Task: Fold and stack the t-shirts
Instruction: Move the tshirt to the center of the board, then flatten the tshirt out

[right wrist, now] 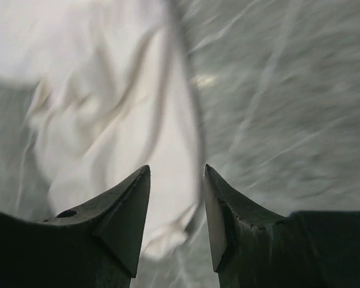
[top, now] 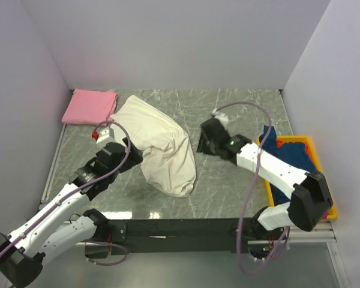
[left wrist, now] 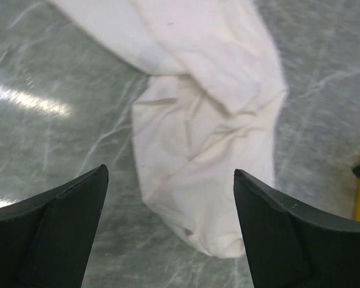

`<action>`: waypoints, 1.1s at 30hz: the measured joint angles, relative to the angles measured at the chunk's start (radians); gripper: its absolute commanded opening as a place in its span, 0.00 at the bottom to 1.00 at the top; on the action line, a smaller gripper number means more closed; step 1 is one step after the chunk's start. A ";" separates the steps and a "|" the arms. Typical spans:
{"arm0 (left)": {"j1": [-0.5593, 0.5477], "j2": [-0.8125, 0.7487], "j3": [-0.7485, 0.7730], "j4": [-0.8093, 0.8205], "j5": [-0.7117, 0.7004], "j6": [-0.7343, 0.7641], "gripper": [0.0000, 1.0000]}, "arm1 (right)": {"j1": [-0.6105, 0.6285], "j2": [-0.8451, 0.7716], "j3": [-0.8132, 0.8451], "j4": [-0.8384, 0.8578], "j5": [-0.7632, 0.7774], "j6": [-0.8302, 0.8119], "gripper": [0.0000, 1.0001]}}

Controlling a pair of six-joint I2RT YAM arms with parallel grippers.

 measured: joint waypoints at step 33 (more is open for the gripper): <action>0.362 0.076 -0.137 0.137 0.187 -0.100 0.90 | 0.507 0.348 -0.020 0.073 0.114 0.217 0.00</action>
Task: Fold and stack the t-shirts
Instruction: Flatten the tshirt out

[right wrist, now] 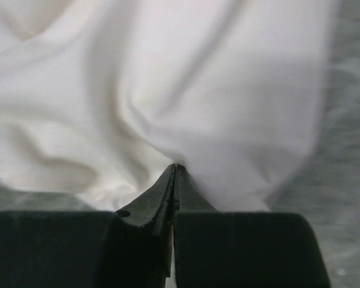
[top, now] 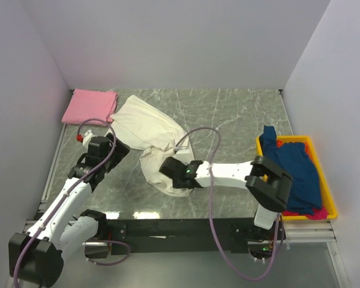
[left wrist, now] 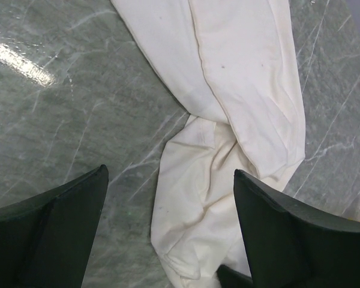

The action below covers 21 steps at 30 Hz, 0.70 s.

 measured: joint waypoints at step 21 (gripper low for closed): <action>0.021 0.069 -0.012 0.046 0.016 0.004 0.91 | 0.024 -0.053 0.032 0.065 -0.059 -0.115 0.47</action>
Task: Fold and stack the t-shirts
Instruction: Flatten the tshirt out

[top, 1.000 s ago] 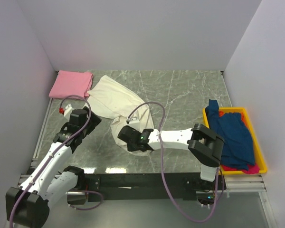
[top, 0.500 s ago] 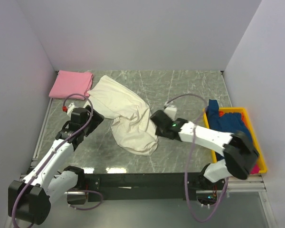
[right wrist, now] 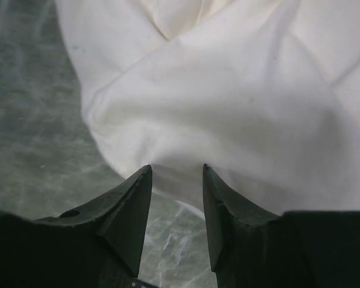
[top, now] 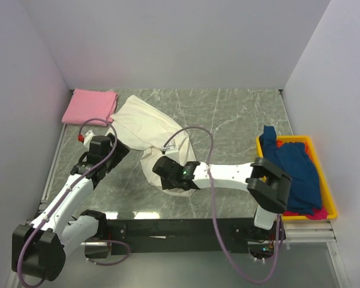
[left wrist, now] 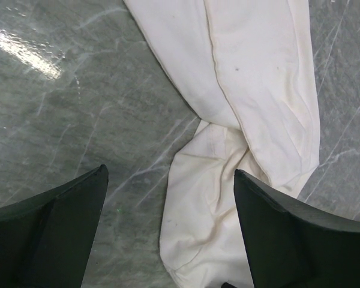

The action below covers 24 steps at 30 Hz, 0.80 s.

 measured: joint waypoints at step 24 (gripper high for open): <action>0.047 0.008 -0.008 0.022 0.037 0.016 0.86 | -0.239 -0.153 -0.167 -0.059 0.059 0.047 0.00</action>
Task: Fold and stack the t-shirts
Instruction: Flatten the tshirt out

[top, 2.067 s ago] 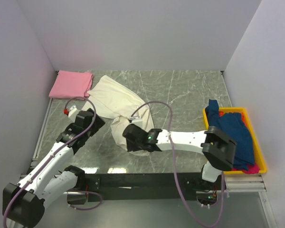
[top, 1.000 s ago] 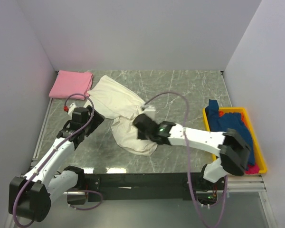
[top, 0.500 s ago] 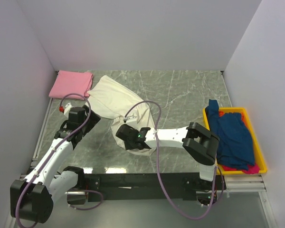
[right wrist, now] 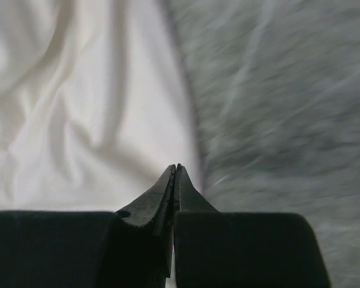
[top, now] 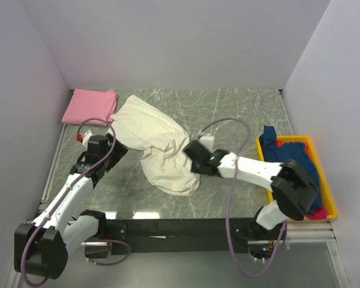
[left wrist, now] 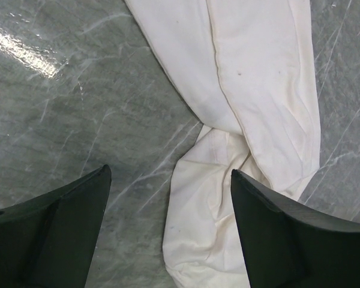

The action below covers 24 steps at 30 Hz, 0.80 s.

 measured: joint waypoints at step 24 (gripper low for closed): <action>0.078 0.080 0.038 -0.003 -0.016 -0.068 0.99 | 0.250 0.318 0.267 0.095 -0.097 -0.135 0.55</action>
